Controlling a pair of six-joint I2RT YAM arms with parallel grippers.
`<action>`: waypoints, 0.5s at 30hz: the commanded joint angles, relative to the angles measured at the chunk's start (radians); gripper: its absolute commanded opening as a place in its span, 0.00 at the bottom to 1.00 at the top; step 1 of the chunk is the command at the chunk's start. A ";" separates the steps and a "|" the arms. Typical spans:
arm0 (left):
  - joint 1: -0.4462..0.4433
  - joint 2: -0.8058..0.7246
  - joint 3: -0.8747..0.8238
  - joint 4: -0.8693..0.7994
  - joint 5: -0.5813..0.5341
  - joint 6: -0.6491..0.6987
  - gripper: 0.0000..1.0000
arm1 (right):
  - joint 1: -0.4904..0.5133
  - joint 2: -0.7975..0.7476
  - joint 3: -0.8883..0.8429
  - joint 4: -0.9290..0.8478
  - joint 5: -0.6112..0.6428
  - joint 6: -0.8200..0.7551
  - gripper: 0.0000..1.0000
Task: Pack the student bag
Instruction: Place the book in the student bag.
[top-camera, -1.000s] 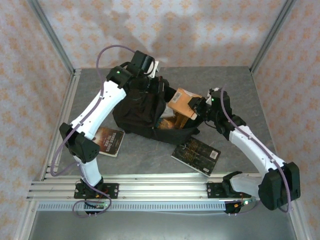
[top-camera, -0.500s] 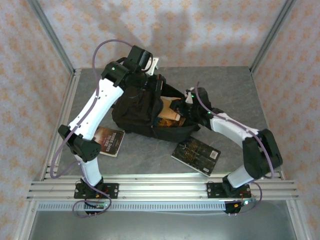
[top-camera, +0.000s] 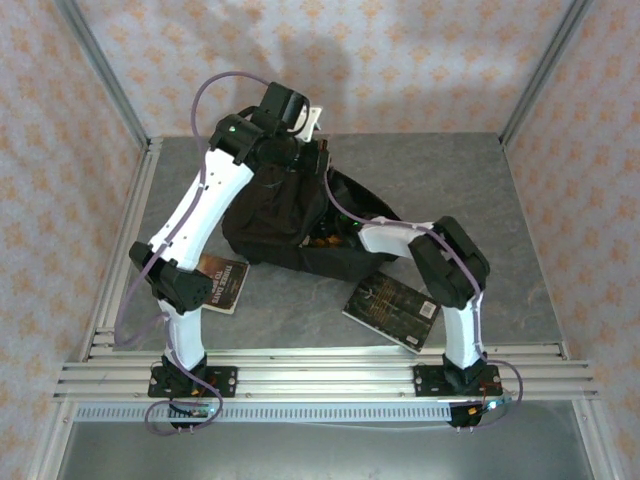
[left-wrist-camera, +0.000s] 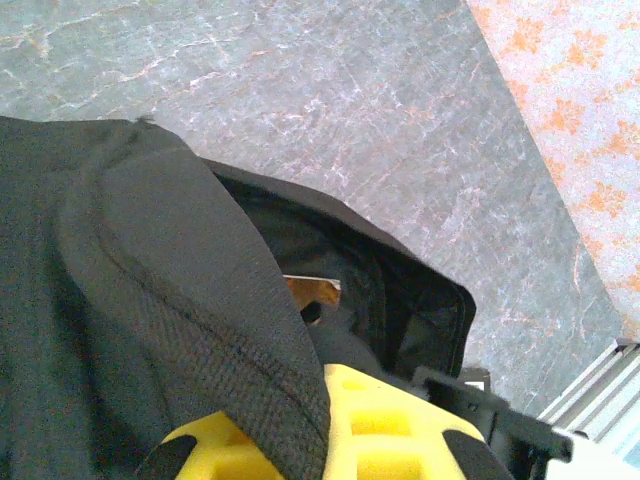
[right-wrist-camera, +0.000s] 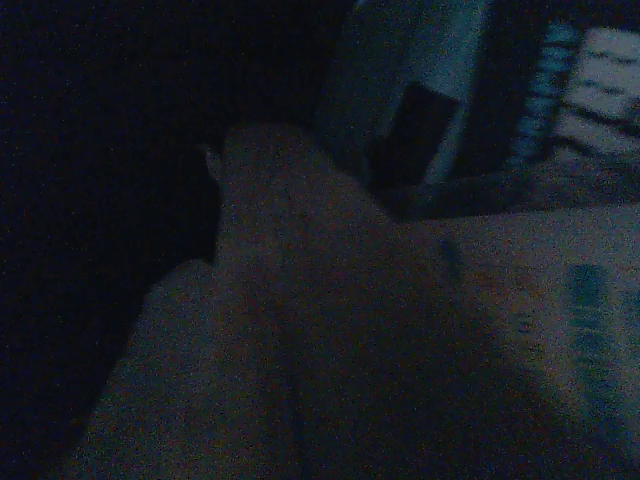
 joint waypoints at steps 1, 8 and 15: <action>0.025 -0.016 0.067 0.110 0.048 0.009 0.00 | 0.030 0.030 0.037 -0.020 0.153 -0.013 0.68; 0.051 -0.033 -0.032 0.127 0.015 0.024 0.00 | 0.031 -0.139 -0.005 -0.122 0.203 -0.135 0.87; 0.074 -0.114 -0.194 0.202 -0.083 0.028 0.00 | 0.020 -0.314 -0.111 -0.192 0.343 -0.152 0.97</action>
